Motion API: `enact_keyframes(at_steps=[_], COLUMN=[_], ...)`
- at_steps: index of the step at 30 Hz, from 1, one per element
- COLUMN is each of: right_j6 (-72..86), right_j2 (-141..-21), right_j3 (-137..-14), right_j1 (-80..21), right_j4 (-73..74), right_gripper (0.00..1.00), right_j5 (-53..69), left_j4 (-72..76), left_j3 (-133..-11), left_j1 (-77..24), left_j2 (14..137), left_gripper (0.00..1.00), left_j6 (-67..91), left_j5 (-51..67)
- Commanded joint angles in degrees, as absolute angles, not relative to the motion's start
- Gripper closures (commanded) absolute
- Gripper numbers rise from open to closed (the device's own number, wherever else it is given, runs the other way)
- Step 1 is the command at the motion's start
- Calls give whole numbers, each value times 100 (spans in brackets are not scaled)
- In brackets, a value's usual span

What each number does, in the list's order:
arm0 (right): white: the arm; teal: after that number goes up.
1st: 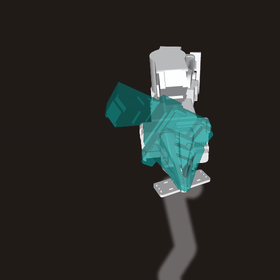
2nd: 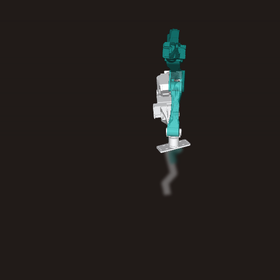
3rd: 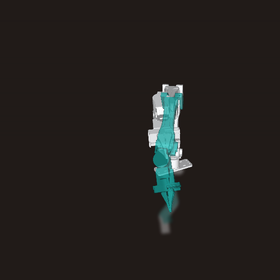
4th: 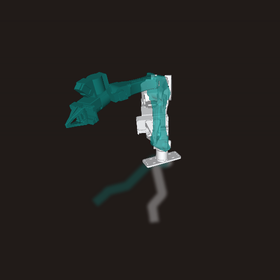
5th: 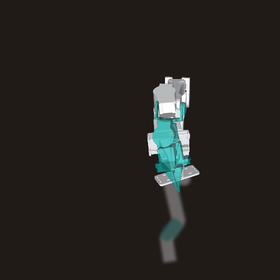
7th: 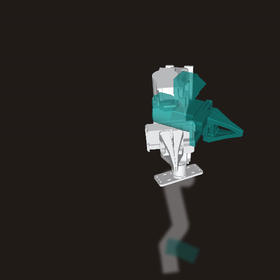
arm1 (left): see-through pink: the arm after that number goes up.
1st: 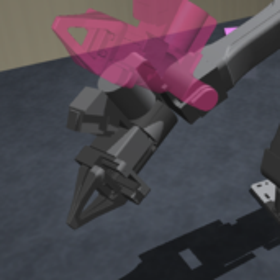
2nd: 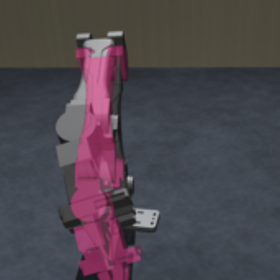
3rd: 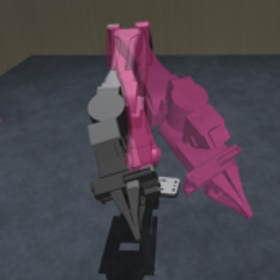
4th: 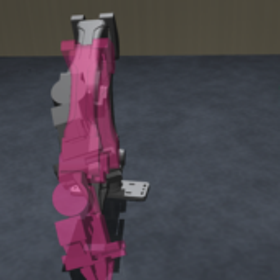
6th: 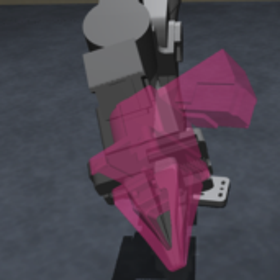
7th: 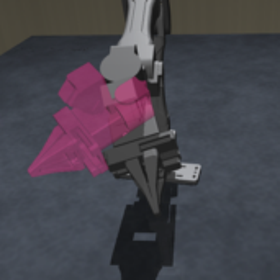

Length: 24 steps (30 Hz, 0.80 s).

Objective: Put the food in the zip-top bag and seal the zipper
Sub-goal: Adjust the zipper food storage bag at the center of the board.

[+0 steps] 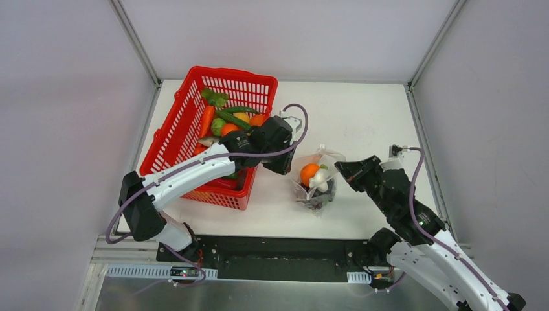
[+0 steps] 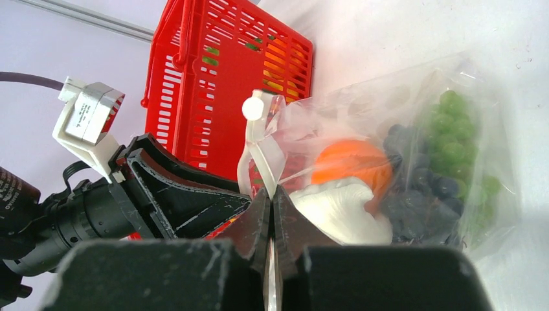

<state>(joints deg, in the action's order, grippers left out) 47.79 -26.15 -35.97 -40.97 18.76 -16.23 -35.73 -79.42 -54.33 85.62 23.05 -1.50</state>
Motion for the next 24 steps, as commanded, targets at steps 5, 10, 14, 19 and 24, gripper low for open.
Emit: enact_keyframes(at_steps=[5, 10, 14, 19, 24], right_j6=[4580, 4130, 3666, 3144, 3295], right_j2=[-2661, -2727, -2796, -2836, -3241], right_j3=[-3708, -3820, -4090, -4332, -4432], right_j1=[-4079, -4079, -4082, -4083, -4080], right_j4=[1386, 679, 503, 485, 1472], right_gripper=[100, 100, 100, 100, 100], right_j5=[-1072, -123, 717, 1163, -166], left_j4=[-3108, -3132, -3292, -3414, -3934], left_j3=[-8073, -8446, -8899, -9316, -9627], left_j1=[-5428, -5431, -5423, -5412, -5249], left_j2=[8639, 8641, 8577, 8711, 9136], left_gripper=[96, 100, 100, 100, 100], left_j6=[2364, 2282, 2183, 2252, 2244], left_j5=[642, 702, 546, 143, -51])
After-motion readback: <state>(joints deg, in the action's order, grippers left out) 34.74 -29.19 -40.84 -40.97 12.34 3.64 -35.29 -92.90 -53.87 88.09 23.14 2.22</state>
